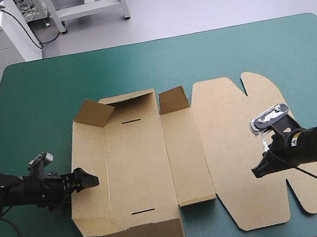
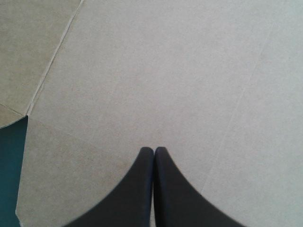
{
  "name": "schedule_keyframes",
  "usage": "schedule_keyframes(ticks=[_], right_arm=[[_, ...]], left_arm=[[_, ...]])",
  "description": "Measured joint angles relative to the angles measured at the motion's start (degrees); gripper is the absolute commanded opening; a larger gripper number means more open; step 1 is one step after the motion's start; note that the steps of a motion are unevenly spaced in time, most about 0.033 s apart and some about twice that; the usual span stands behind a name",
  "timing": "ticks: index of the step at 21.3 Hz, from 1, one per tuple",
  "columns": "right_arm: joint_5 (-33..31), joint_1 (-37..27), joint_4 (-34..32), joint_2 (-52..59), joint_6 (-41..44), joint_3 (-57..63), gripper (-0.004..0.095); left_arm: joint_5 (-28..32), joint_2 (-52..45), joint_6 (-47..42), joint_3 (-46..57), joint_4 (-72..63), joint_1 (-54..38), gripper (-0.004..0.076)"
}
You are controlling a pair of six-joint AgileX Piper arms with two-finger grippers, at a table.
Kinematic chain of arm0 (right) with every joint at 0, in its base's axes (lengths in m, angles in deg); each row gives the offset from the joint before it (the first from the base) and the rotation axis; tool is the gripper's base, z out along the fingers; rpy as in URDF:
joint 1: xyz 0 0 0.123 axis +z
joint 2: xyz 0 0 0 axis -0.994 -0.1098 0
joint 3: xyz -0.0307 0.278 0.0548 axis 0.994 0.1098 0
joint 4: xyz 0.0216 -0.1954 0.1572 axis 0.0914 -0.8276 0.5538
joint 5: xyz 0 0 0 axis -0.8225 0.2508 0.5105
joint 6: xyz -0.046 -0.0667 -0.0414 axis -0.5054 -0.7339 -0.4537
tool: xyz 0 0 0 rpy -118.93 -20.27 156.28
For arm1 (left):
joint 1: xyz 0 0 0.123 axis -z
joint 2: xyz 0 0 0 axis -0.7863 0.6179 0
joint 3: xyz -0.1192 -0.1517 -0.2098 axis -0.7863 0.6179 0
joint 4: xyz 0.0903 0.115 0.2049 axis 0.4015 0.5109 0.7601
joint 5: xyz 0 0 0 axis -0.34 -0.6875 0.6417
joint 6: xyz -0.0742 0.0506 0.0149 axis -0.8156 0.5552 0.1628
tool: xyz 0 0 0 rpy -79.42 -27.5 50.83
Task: Fold the box
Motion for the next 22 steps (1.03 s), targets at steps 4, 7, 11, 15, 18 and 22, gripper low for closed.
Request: schedule_keyframes(ticks=[4,7,11,15,18,22], right_arm=[[0.0,0.0,0.0,0.0,0.01,0.0,-0.0019],[0.0,0.0,0.0,0.0,0.01,0.0,-0.0019],[0.0,0.0,0.0,0.0,0.01,0.0,-0.0019],[0.22,0.0,0.0,0.0,0.01,0.0,-0.0019],[0.89,0.0,0.05,0.0,0.01,0.0,-0.0019],[1.21,0.0,0.05,0.0,0.01,0.0,-0.0019]], left_arm=[[1.41,0.0,0.05,0.12,-1.27,5.67,0.0694],[2.6,-0.05,-0.41,0.19,-1.61,8.46,0.0677],[3.2,-0.05,-2.23,0.29,0.59,9.28,0.0386],[3.2,-0.05,-4.95,0.29,5.18,9.35,-0.0008],[2.44,-0.05,-4.97,0.29,3.81,9.46,-0.0008],[1.86,-0.05,-4.97,0.29,2.91,9.46,-0.0008]])
